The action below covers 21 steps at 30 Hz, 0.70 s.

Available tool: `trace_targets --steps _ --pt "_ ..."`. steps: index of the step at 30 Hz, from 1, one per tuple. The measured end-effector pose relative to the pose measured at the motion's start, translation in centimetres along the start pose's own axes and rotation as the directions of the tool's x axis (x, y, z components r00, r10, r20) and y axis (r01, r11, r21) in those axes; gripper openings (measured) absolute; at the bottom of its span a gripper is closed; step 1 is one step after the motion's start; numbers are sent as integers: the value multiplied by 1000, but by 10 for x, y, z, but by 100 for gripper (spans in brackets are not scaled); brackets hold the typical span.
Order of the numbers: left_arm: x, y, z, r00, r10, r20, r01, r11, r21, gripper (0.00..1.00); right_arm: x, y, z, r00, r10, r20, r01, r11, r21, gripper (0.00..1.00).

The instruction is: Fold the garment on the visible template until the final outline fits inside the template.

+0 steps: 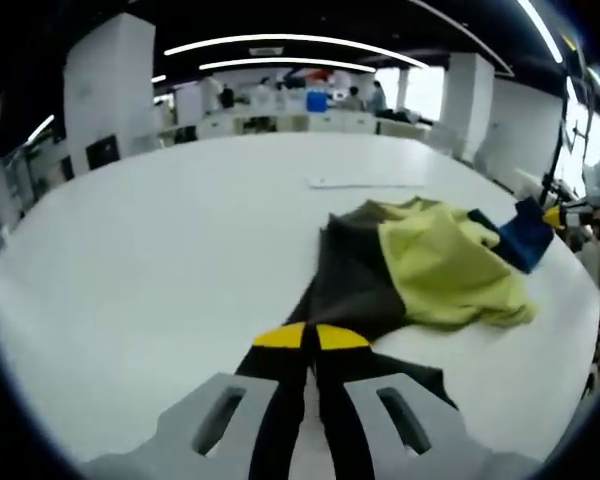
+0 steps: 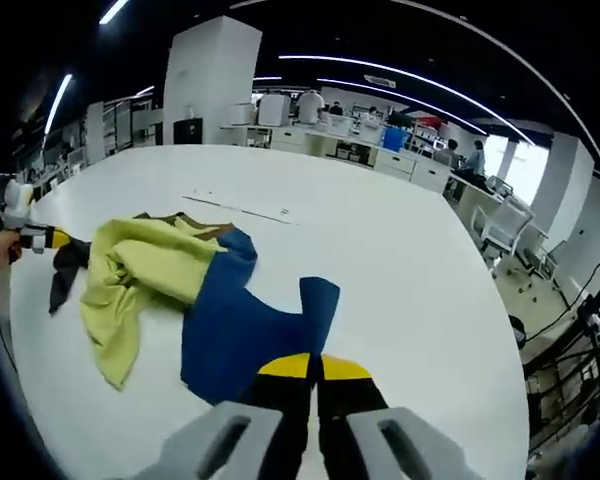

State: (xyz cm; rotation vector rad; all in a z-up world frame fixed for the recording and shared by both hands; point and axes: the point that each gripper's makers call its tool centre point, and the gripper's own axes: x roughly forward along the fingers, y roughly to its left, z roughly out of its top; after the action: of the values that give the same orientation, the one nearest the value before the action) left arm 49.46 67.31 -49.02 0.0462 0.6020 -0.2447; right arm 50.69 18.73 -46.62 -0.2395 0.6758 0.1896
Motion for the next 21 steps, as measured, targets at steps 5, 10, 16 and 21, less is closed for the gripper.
trace_targets --steps 5,10,16,21 --pt "1 9 2 1000 9 -2 -9 1000 4 0 -1 -17 -12 999 -45 -30 46 998 40 0" --pt "1 12 -3 1000 18 -14 -19 1000 -8 0 -5 -28 -22 996 -76 -50 78 996 44 0" --pt "-1 19 -3 999 40 -16 -40 999 13 0 -11 -42 -33 991 -114 -68 117 993 35 0" --pt "-2 24 0 999 50 -12 -50 999 19 0 -13 -53 -41 986 -139 -87 142 989 30 0"
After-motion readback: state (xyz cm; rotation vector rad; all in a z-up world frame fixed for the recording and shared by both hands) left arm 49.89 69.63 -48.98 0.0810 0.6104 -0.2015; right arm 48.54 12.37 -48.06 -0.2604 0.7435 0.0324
